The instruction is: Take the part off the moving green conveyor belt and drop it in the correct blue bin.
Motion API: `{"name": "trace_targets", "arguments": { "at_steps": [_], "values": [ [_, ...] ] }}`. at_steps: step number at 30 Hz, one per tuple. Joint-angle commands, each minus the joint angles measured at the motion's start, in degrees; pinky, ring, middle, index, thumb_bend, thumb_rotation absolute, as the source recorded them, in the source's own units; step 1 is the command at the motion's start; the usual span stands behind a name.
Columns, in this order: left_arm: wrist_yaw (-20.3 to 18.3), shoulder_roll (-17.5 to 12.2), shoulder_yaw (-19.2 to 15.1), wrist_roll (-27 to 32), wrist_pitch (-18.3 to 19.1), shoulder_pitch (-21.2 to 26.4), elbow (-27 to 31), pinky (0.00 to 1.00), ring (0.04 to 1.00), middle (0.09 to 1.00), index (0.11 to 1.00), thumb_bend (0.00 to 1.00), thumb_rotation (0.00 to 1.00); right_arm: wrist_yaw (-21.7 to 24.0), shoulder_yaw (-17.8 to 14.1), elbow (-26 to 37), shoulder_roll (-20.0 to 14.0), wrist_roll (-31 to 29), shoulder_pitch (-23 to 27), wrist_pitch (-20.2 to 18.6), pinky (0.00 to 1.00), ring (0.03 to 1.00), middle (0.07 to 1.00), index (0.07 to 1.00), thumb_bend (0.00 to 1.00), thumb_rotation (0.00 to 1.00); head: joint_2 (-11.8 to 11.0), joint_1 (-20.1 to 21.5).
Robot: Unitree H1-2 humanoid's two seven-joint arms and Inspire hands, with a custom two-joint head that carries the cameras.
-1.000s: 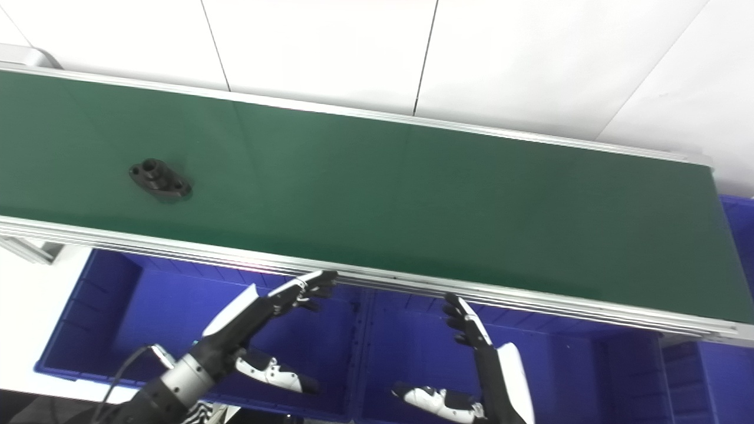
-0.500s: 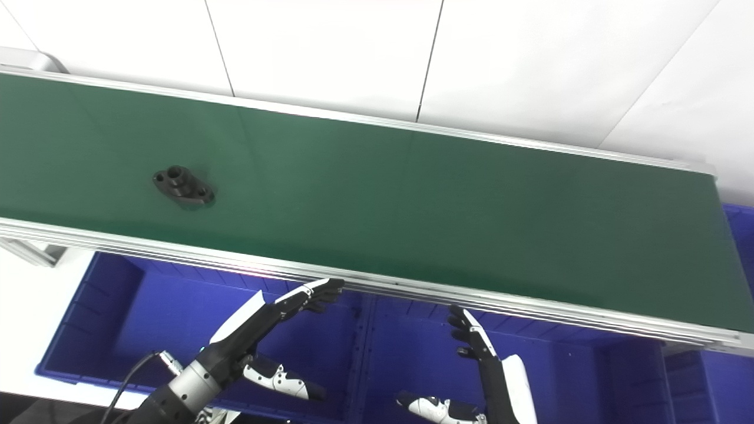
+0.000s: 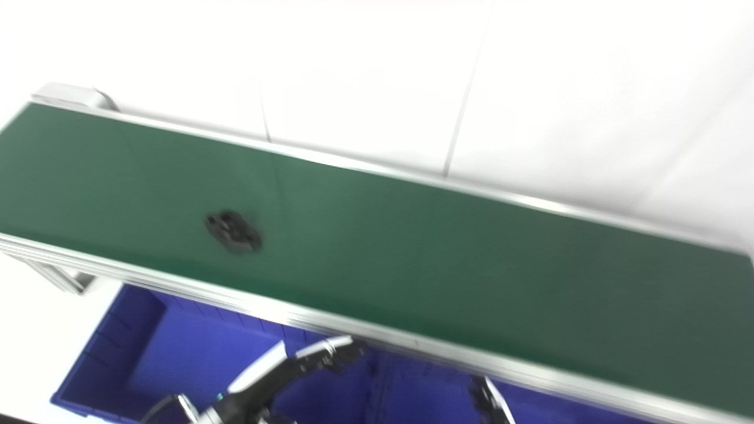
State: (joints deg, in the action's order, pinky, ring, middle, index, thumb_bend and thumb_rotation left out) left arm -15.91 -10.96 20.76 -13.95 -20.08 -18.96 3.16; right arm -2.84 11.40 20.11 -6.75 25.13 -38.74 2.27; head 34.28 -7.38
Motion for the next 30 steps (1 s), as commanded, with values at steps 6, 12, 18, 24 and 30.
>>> {"name": "trace_targets", "arguments": {
  "at_steps": [6,12,18,24,30],
  "values": [
    [0.74,0.25,-0.03,1.18,-3.3,0.57,0.29,0.78,0.845,0.875,0.875,0.82,0.13,-1.99,-0.58,-0.17,0.0,0.29,-0.06,5.51,0.81,0.842,0.848,0.893,0.84,0.07,0.02,1.64],
    [0.51,-0.04,-0.13,1.44,-3.33,0.65,0.38,0.78,0.841,0.87,0.872,0.82,0.14,-1.01,-0.55,0.44,0.25,-1.14,-0.13,4.24,0.84,0.861,0.857,0.899,0.85,0.09,0.7,2.97],
    [0.4,-0.31,-0.33,1.79,-3.45,0.53,0.8,0.77,0.842,0.875,0.875,0.81,0.15,-0.85,-0.07,1.31,0.43,-0.24,-0.24,3.79,0.8,0.851,0.859,0.895,0.84,0.1,1.91,5.86],
    [0.3,-0.66,-0.56,1.95,-2.88,0.46,1.59,0.78,0.848,0.879,0.885,0.81,0.17,-0.66,0.13,2.16,1.13,-0.26,-0.46,3.25,0.76,0.83,0.85,0.888,0.84,0.13,3.29,8.87],
    [-0.06,-1.17,-0.87,4.01,-3.4,0.23,1.88,0.78,0.854,0.894,0.9,0.79,0.16,-1.65,0.49,1.98,1.64,0.58,-0.59,5.31,0.74,0.814,0.845,0.88,0.85,0.12,5.13,13.77]
  ]
}}
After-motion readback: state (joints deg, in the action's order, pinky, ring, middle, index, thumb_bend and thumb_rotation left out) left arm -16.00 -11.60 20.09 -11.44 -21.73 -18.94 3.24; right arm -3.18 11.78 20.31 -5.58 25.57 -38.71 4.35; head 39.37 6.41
